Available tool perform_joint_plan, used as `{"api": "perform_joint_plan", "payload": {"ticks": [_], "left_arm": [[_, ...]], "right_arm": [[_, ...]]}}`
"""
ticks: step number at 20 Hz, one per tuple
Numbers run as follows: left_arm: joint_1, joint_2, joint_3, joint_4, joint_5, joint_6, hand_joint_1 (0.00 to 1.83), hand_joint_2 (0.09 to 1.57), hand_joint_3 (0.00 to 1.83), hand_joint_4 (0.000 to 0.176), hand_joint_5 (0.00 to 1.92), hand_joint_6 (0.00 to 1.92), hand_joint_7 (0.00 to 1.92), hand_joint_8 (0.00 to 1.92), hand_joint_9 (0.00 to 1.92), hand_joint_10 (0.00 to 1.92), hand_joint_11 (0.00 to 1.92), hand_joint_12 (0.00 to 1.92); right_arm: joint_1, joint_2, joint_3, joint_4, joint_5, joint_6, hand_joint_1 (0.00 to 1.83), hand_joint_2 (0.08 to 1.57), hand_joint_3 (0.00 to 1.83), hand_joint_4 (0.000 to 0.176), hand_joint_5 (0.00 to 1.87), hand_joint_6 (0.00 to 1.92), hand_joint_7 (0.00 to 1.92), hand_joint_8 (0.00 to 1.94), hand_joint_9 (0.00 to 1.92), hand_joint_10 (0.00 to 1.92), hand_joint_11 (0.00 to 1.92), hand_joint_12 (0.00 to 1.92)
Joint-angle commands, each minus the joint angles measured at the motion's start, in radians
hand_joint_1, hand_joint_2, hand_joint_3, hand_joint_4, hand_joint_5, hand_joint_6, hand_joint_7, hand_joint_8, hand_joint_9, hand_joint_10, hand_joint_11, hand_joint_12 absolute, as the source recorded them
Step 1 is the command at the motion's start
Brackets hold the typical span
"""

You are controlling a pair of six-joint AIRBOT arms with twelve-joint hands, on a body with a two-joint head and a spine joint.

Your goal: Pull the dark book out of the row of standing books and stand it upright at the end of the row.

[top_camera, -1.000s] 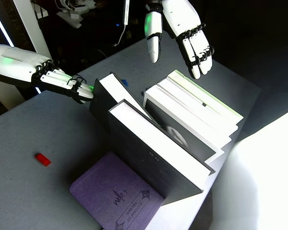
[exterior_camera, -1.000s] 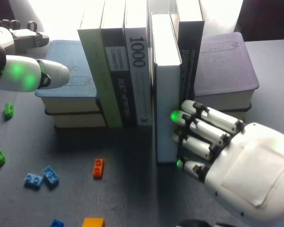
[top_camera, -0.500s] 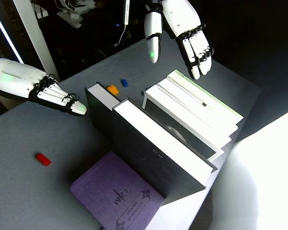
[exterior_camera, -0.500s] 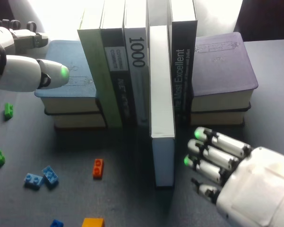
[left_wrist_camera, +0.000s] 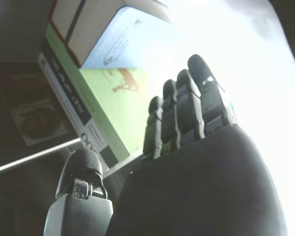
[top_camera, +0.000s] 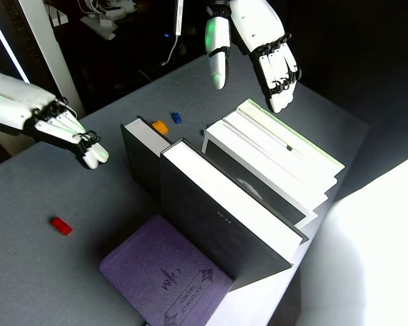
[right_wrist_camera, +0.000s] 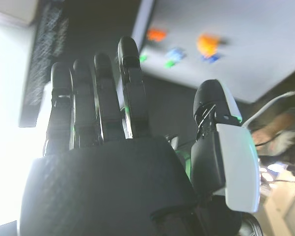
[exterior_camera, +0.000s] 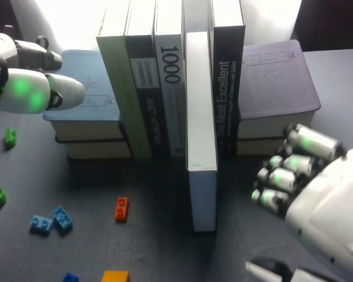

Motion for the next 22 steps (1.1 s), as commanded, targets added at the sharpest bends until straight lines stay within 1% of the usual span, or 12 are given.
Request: {"api": "perform_joint_plan", "payload": {"ticks": [1,2,3,4,5,7,10,12,14,16,20,22], "left_arm": [[-0.013,0.011,0.000,0.057,-0.027,0.002,0.00,1.31,0.01,0.038,0.40,0.08,0.54,0.07,0.53,0.17,0.00,1.56],[-0.013,0.011,0.000,0.057,-0.027,0.002,0.07,1.32,0.00,0.043,0.51,0.08,0.64,0.04,0.57,0.34,0.03,1.62],[-0.013,0.011,0.000,0.057,-0.027,0.002,0.08,1.33,0.00,0.037,0.55,0.07,0.68,0.02,0.52,0.53,0.04,1.66],[-0.013,0.011,0.000,0.057,-0.027,0.002,0.08,1.33,0.00,0.025,0.57,0.07,0.69,0.02,0.46,0.73,0.09,1.67],[-0.013,0.011,0.000,0.057,-0.026,0.002,0.10,1.33,0.00,0.011,0.57,0.07,0.69,0.02,0.42,0.87,0.11,1.71],[-0.013,0.011,0.000,0.057,-0.024,0.002,0.11,1.34,0.00,0.000,0.57,0.07,0.71,0.02,0.42,0.96,0.15,1.73],[-0.013,0.011,-0.003,0.057,-0.024,0.002,0.07,1.35,0.00,0.000,0.55,0.06,0.73,0.03,0.38,1.13,0.19,1.81],[-0.013,0.011,-0.004,0.056,-0.024,0.002,0.07,1.34,0.00,0.000,0.56,0.05,0.77,0.04,0.47,1.07,0.21,1.81],[-0.014,0.011,-0.005,0.057,-0.024,0.002,0.09,1.33,0.00,0.000,0.58,0.04,0.80,0.04,0.46,1.09,0.23,1.82],[-0.013,0.011,-0.003,0.057,-0.024,0.002,0.15,1.33,0.00,0.000,0.61,0.05,0.82,0.05,0.47,1.09,0.26,1.78],[-0.013,0.011,-0.004,0.057,-0.024,0.002,0.08,1.34,0.00,0.000,0.58,0.02,0.80,0.03,0.42,1.19,0.19,1.81],[-0.013,0.011,-0.004,0.057,-0.024,0.002,0.09,1.35,0.00,0.000,0.58,0.01,0.80,0.03,0.43,1.15,0.20,1.81]], "right_arm": [[0.019,0.011,-0.009,-0.064,0.073,0.009,0.09,1.22,0.00,0.000,0.81,0.02,0.80,0.02,0.74,0.26,0.14,1.45],[0.032,0.019,-0.009,-0.063,0.073,0.019,0.10,1.23,0.00,0.000,0.85,0.02,0.86,0.02,0.63,0.72,0.15,1.59],[0.046,0.033,-0.009,-0.063,0.075,0.035,0.11,1.24,0.00,0.000,0.87,0.02,0.89,0.03,0.54,1.03,0.16,1.67],[0.068,0.059,-0.009,-0.063,0.074,0.070,0.13,1.24,0.00,0.000,0.89,0.03,0.91,0.04,0.52,1.16,0.19,1.70],[0.077,0.071,-0.009,-0.063,0.072,0.085,0.16,1.24,0.00,0.000,0.90,0.04,0.93,0.05,0.52,1.20,0.21,1.71],[0.095,0.098,-0.009,-0.064,0.063,0.093,0.16,1.24,0.00,0.000,0.92,0.05,0.96,0.08,0.53,1.26,0.25,1.70],[0.112,0.151,-0.008,-0.064,0.023,0.134,0.16,1.26,0.00,0.000,0.96,0.07,0.97,0.18,0.54,1.28,0.26,1.72],[0.134,0.182,-0.007,-0.064,-0.022,0.168,0.21,1.25,0.00,0.000,0.94,0.07,0.87,0.42,0.54,1.32,0.28,1.72],[0.147,0.190,-0.004,-0.064,-0.062,0.190,0.25,1.25,0.00,0.000,0.95,0.07,0.80,0.62,0.56,1.33,0.30,1.71],[0.139,0.190,-0.004,-0.049,-0.068,0.201,0.23,1.25,0.00,0.000,0.95,0.07,0.76,0.72,0.53,1.37,0.28,1.75],[0.160,0.178,0.028,0.152,-0.055,0.238,0.19,1.27,0.00,0.000,0.96,0.09,0.72,0.80,0.51,1.40,0.27,1.77],[0.166,0.169,0.039,0.173,-0.059,0.237,0.19,1.27,0.00,0.000,0.95,0.08,0.72,0.82,0.52,1.41,0.28,1.77]]}}
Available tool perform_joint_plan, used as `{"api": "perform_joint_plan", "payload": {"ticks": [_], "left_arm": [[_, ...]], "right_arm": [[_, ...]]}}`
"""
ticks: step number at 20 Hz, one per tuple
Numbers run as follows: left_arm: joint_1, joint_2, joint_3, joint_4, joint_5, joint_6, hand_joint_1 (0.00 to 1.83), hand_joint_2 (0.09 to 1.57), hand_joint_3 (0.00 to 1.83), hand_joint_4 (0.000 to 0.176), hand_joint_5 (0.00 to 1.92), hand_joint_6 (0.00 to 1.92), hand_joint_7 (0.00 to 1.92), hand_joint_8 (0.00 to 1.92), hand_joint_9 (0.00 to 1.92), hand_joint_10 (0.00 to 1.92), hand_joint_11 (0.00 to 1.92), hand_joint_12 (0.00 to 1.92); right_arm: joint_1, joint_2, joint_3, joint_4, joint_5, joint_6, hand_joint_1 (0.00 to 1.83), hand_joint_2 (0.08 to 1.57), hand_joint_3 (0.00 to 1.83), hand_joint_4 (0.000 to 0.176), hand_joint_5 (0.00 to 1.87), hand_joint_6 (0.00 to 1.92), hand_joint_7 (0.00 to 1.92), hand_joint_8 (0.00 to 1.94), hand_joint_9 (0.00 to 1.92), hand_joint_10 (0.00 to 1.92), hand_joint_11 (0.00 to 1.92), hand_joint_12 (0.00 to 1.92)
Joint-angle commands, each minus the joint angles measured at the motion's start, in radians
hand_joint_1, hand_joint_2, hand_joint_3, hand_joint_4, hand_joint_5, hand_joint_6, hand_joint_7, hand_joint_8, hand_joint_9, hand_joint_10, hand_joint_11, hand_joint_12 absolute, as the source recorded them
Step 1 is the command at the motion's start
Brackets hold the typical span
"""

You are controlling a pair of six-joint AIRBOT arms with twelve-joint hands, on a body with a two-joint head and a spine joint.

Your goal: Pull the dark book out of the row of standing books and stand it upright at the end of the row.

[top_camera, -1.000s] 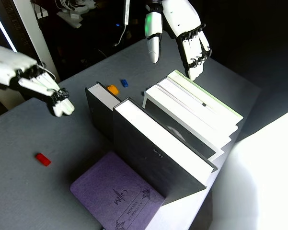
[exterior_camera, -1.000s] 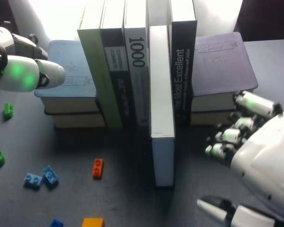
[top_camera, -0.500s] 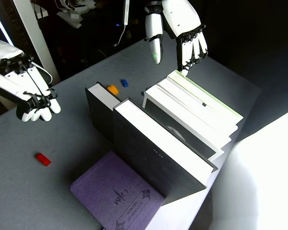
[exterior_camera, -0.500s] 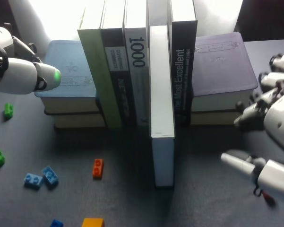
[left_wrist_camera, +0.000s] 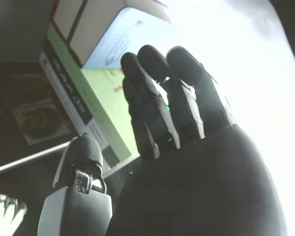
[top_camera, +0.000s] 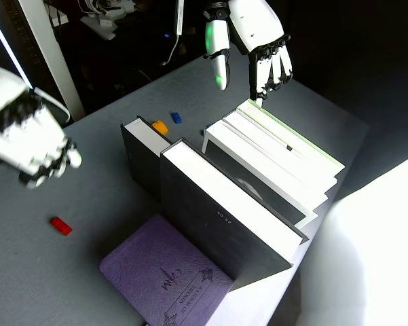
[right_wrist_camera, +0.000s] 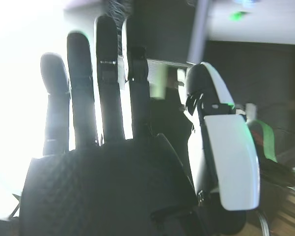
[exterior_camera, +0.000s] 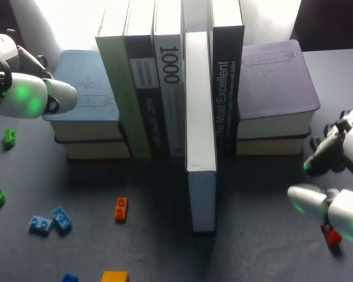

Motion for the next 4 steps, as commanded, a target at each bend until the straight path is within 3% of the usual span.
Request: {"api": "perform_joint_plan", "payload": {"ticks": [1,4], "left_arm": [[-0.013,0.011,0.000,0.057,-0.026,0.002,0.06,1.35,0.00,0.000,0.58,0.01,0.81,0.04,0.42,1.19,0.19,1.83],[-0.013,0.011,0.001,0.057,-0.026,0.002,0.08,1.33,0.00,0.000,0.60,0.01,0.81,0.05,0.41,1.24,0.21,1.85]], "right_arm": [[0.016,0.001,-0.006,-0.077,0.056,0.000,0.17,1.27,0.00,0.000,0.94,0.08,0.71,0.81,0.51,1.41,0.28,1.77],[0.020,-0.013,-0.005,-0.077,0.059,-0.010,0.15,1.27,0.00,0.000,0.95,0.10,0.69,0.88,0.50,1.45,0.28,1.78]]}}
